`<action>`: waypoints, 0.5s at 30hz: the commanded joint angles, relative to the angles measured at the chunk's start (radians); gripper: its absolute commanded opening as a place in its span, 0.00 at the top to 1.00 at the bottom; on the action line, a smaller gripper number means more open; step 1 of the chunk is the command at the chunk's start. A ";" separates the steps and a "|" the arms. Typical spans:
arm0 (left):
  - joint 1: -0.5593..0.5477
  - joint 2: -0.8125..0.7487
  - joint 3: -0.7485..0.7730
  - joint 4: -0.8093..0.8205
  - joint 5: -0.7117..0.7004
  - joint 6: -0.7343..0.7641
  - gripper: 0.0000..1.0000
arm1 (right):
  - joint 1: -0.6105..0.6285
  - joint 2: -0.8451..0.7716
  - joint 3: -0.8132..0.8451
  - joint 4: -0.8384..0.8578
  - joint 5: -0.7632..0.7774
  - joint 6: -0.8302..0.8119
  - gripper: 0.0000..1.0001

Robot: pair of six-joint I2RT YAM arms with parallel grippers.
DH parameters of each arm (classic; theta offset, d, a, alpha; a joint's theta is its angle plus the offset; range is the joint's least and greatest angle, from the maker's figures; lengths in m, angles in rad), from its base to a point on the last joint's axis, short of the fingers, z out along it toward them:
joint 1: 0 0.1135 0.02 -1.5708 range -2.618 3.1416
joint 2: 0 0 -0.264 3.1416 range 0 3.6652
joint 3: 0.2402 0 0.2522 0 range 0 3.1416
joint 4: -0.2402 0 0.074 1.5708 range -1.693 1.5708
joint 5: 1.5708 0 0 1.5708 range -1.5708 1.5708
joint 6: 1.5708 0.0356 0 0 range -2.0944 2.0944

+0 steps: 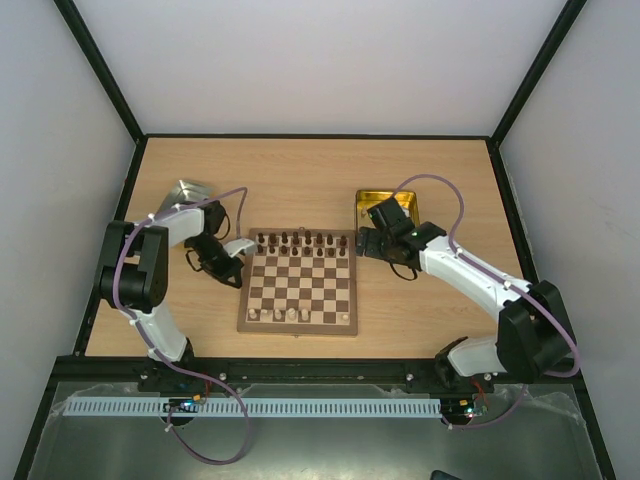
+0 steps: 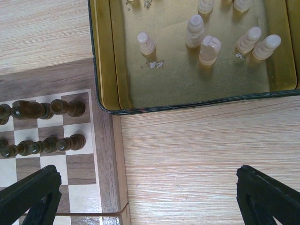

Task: Set up the chess pieces on the board
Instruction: Move the storage box to the center of the board.

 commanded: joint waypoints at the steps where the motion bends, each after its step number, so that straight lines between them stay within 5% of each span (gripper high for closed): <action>1: -0.009 0.009 -0.013 -0.004 0.001 -0.002 0.98 | 0.001 0.016 0.050 -0.022 0.041 -0.010 0.02; 6: 0.031 -0.044 -0.013 0.040 -0.101 -0.028 0.97 | -0.020 0.033 0.118 -0.043 0.089 -0.035 0.05; 10: 0.088 -0.075 0.033 0.037 -0.120 -0.046 0.49 | -0.057 0.084 0.190 -0.064 0.099 -0.066 0.34; 13: 0.114 -0.105 0.054 0.042 -0.129 -0.061 0.34 | -0.078 0.149 0.249 -0.089 0.108 -0.073 0.57; 15: 0.127 -0.120 0.064 0.043 -0.132 -0.071 0.27 | -0.091 0.199 0.285 -0.108 0.120 -0.073 0.63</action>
